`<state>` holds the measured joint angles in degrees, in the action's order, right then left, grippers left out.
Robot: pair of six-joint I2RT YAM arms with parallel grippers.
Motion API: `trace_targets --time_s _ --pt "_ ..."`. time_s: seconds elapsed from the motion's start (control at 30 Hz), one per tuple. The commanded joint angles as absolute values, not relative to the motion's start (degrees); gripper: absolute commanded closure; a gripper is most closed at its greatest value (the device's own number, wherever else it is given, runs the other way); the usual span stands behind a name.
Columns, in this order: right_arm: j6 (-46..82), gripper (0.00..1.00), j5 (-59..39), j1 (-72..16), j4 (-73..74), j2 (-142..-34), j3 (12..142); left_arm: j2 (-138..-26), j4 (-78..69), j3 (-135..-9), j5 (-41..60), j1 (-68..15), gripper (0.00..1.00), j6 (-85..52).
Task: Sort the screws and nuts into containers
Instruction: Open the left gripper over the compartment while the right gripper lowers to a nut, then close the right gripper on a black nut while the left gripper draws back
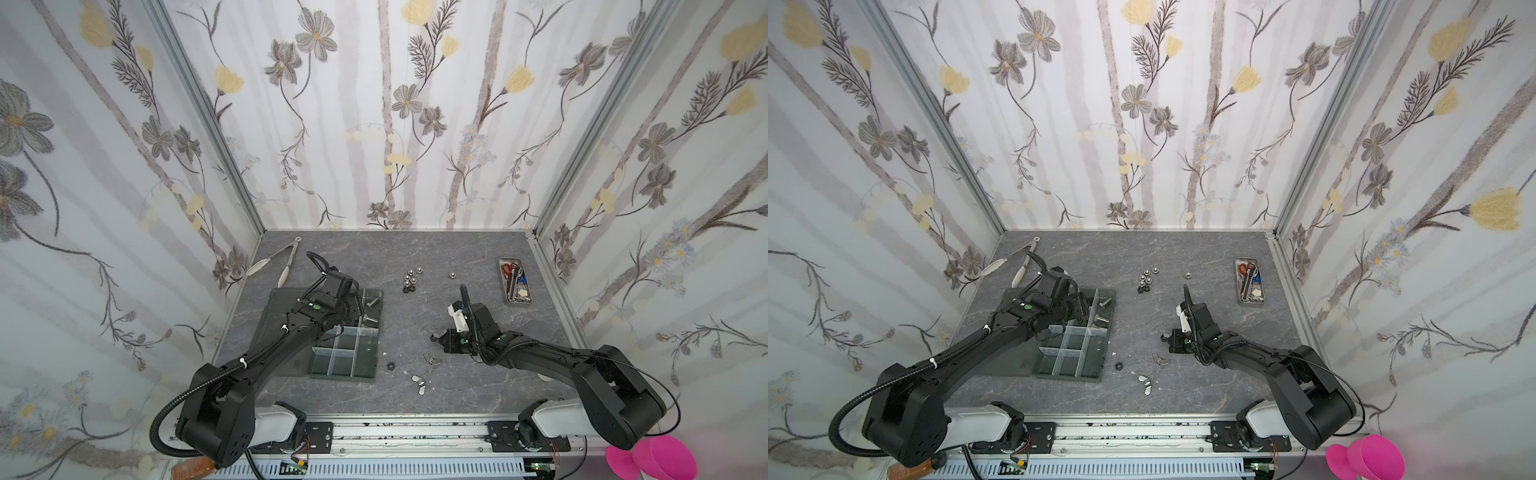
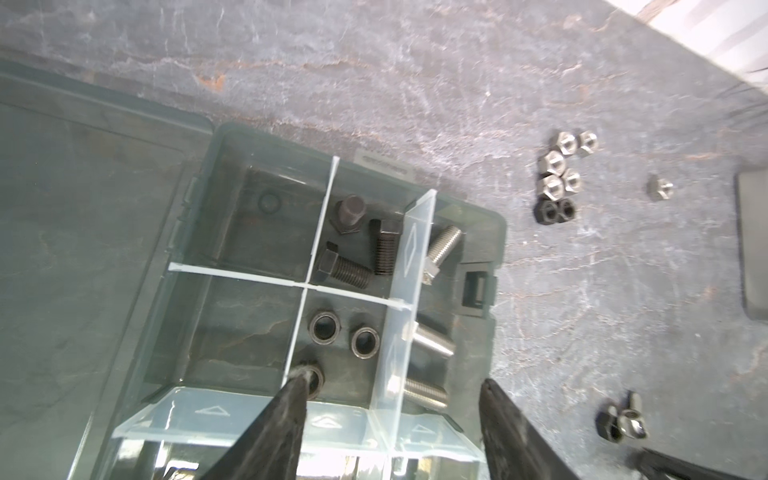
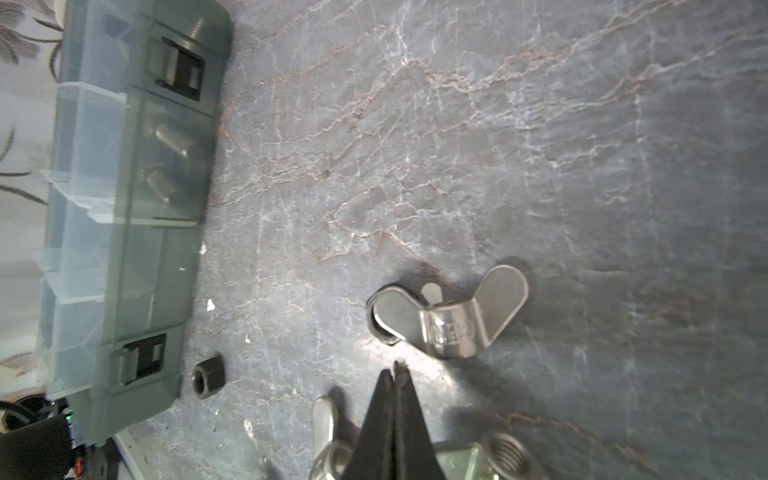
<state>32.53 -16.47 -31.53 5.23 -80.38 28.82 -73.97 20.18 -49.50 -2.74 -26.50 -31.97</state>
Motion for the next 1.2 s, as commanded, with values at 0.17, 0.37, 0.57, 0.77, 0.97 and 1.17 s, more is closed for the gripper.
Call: trace_targets --time_s 0.17,0.37,0.57,0.77,0.97,1.17 --pt "32.5 0.98 -12.8 -31.1 6.2 -84.8 32.2 -68.6 22.1 -49.1 -3.4 -26.9 0.34 -32.3" --pt "31.7 0.95 -12.4 -30.6 4.8 -87.2 35.0 -66.9 23.1 -48.7 -4.0 -26.9 0.33 -31.7" --pt "30.8 0.77 -12.6 -30.7 3.2 -86.8 36.1 -65.6 23.6 -48.9 -4.7 -26.9 0.33 -31.3" --pt "30.3 0.70 -12.1 -31.5 2.0 -85.9 36.2 -65.6 23.5 -49.2 -4.7 -26.9 0.33 -31.0" --pt "29.2 0.66 -10.1 -34.0 -0.1 -87.0 37.7 -65.5 23.4 -49.1 -4.4 -26.8 0.32 -31.2" --pt "28.8 0.63 -9.0 -36.6 -0.9 -89.0 39.0 -64.6 23.6 -48.5 -4.6 -26.9 0.32 -31.3"
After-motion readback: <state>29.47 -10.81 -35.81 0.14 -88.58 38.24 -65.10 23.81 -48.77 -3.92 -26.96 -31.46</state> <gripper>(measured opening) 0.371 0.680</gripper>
